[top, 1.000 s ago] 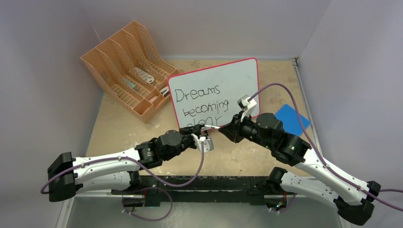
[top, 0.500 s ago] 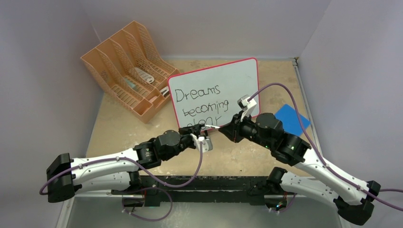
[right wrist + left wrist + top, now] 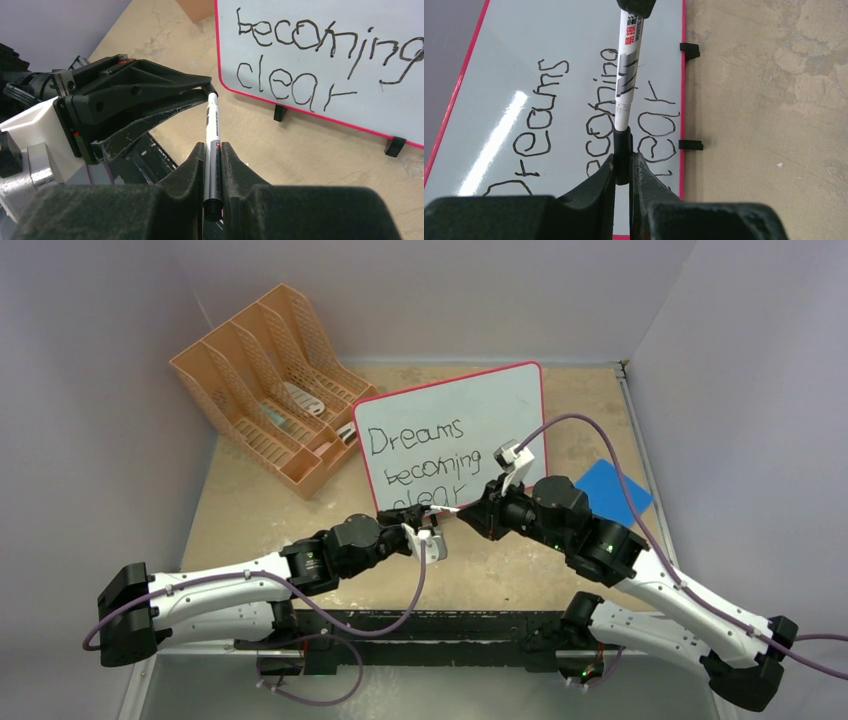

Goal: Write a sentence on the whiteboard
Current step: Close the whiteboard marker at the center of the board.

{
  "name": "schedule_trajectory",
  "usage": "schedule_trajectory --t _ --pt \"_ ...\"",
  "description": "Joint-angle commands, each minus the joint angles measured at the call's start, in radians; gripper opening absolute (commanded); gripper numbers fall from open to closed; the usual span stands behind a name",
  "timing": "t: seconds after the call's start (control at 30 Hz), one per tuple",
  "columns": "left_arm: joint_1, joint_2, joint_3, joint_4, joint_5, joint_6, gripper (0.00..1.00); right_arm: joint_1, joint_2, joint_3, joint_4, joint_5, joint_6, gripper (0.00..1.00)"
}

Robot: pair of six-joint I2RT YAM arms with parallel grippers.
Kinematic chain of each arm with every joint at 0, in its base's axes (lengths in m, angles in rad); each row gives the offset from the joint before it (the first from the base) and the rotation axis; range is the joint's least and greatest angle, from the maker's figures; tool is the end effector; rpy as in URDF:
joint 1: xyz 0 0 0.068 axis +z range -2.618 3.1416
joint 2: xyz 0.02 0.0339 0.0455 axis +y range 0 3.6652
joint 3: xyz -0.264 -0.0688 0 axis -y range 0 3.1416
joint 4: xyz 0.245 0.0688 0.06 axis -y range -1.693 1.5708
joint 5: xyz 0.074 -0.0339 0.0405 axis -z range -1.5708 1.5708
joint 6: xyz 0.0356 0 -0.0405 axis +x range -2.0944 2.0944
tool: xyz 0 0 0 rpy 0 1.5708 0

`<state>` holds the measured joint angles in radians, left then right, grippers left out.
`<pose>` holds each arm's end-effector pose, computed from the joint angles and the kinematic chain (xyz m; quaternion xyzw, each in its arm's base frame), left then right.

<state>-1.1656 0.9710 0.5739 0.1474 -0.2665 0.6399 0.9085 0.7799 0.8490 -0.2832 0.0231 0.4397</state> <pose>0.0974 -0.2032 0.2652 0.5639 0.5488 -0.0567 0.6145 0.1111 0.1412 0.3526 -0.1738 0.7590 0.3846 0.4958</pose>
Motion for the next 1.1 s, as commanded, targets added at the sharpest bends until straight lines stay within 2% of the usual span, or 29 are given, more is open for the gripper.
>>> schedule_trajectory --t 0.0,0.17,0.63,0.87,1.07 --pt "-0.002 -0.024 0.038 0.007 0.041 -0.007 0.0 -0.004 0.023 0.03 0.049 -0.043 -0.025 0.0" --pt "-0.002 -0.031 0.057 -0.02 0.062 0.005 0.0 -0.003 0.048 0.037 0.044 -0.063 -0.027 0.0" --pt "-0.003 -0.03 0.158 -0.131 0.23 -0.035 0.0 -0.004 0.119 0.039 0.078 -0.144 -0.064 0.0" --pt "-0.011 -0.018 0.196 -0.125 0.256 -0.07 0.0 -0.003 0.155 0.039 0.078 -0.171 -0.072 0.0" --pt "-0.054 -0.013 0.197 -0.057 0.226 -0.058 0.0 -0.004 0.19 0.039 0.068 -0.165 -0.026 0.0"
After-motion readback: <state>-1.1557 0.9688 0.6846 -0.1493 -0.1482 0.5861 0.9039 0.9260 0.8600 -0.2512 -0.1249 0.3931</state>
